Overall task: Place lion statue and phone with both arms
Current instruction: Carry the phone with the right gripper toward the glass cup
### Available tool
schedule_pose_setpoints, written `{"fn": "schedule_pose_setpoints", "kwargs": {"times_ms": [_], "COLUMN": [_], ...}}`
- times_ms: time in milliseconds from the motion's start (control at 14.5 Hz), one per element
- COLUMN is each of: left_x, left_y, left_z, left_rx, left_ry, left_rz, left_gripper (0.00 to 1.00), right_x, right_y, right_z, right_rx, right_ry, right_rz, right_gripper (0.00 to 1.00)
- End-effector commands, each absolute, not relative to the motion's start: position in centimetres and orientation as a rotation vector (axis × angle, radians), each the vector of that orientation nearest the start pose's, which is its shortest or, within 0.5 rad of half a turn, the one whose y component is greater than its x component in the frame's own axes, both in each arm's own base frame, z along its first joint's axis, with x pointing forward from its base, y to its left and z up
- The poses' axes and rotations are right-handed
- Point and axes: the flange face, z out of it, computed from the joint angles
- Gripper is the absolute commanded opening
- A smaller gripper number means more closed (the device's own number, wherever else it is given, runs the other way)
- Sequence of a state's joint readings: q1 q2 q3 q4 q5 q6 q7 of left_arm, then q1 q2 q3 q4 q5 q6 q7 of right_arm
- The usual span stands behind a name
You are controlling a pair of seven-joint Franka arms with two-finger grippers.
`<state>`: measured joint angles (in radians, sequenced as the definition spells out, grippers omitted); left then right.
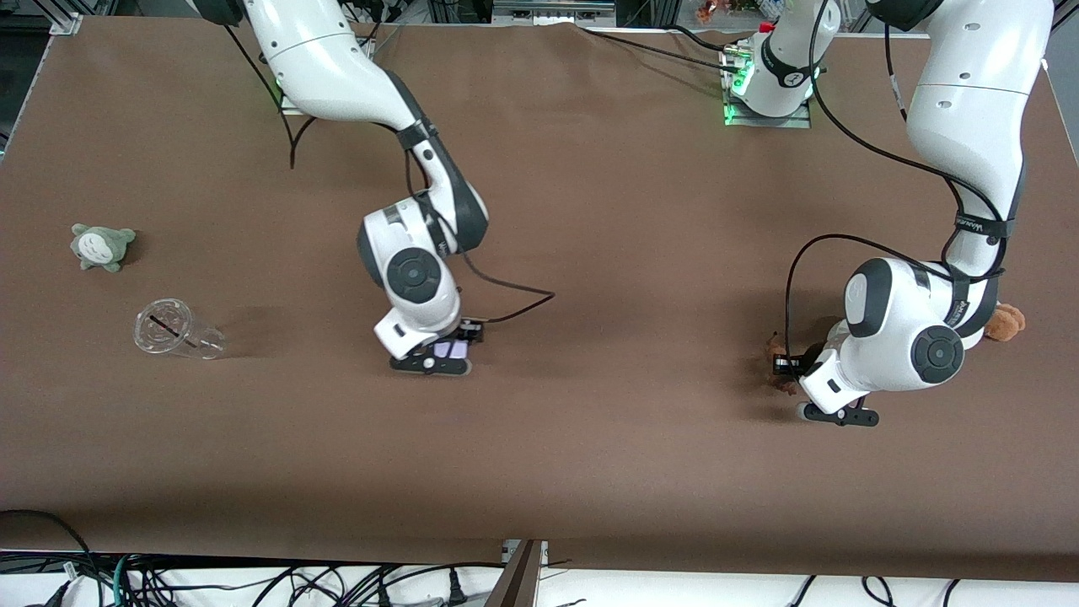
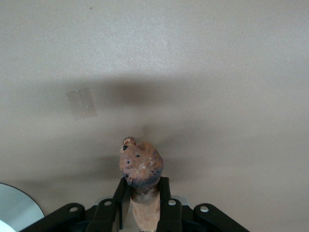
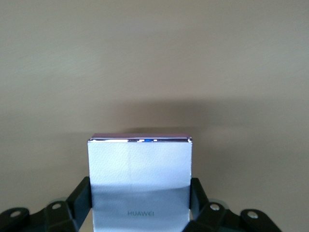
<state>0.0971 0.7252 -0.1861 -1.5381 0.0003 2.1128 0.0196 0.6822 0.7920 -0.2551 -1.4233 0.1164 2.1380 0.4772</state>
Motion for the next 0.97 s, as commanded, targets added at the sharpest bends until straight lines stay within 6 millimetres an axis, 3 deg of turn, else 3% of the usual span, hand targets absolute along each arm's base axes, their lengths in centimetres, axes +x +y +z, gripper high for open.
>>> {"fn": "schedule_pose_setpoints", "kwargs": {"times_ms": [0, 207, 483, 621, 828, 897], "left_x": [69.1, 69.1, 69.0, 69.0, 68.7, 68.7], "left_y": [-4.4, -4.4, -4.3, -4.4, -4.6, -4.3], "left_z": [22.5, 22.4, 22.3, 22.2, 23.1, 24.8], "left_rx": [-3.274, -3.274, -3.275, -3.296, -3.304, -3.304], "left_ry": [0.132, 0.134, 0.128, 0.106, 0.088, 0.080], "left_rz": [0.237, 0.239, 0.242, 0.250, 0.294, 0.310], "left_gripper": [0.51, 0.52, 0.74, 1.00, 1.00, 1.00], "right_x": [65.8, 67.9, 67.9, 68.2, 67.6, 67.4], "right_y": [27.3, 19.6, 15.3, 11.8, 6.0, 5.4], "right_z": [23.2, 22.5, 22.8, 23.2, 22.7, 22.6], "right_rx": [-3.251, -3.246, -3.231, -3.216, -3.175, -3.154], "right_ry": [0.078, -0.009, -0.043, -0.082, -0.112, -0.105], "right_rz": [0.113, 0.200, 0.240, 0.250, 0.289, 0.292], "right_gripper": [0.45, 0.45, 0.45, 0.45, 0.45, 0.45]}}
